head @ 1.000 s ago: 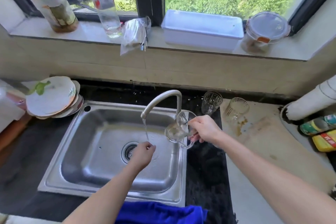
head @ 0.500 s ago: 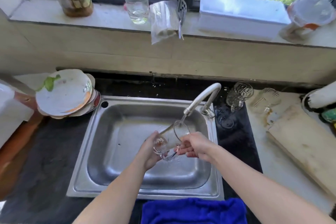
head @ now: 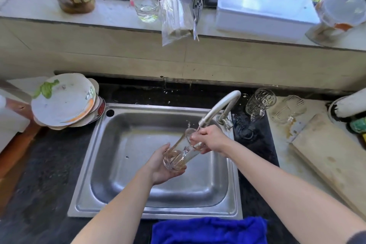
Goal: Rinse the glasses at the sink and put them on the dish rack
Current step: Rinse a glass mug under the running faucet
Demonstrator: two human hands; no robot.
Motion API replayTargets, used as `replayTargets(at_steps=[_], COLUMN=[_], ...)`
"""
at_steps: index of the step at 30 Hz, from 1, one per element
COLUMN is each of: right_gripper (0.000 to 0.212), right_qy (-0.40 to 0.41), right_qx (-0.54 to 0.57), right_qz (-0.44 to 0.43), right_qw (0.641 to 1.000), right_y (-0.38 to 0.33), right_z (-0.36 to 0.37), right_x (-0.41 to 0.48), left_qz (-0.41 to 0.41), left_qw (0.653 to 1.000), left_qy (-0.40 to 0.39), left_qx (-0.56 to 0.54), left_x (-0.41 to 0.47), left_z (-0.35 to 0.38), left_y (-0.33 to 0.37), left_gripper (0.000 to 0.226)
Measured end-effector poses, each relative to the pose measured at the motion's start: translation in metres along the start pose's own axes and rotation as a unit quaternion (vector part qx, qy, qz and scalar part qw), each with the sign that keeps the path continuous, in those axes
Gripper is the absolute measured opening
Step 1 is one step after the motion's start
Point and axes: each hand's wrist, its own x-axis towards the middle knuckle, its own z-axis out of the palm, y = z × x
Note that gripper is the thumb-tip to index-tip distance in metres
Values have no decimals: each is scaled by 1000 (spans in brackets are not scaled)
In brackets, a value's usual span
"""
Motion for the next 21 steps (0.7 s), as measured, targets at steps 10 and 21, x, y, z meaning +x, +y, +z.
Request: replayTargets(at_steps=[10, 21], right_gripper=[10, 11], right_qy=[-16, 9], right_qx=[-30, -19], right_qz=[15, -24], right_qw=[999, 999], right_y=[4, 7], right_z=[-15, -7], right_x=[-7, -1], left_qz=[26, 94], left_qw=[998, 988], left_qy=[38, 42], left_qx=[-52, -112], left_x=[3, -7], left_z=[9, 10], left_y=[-2, 2], left_gripper=[31, 37])
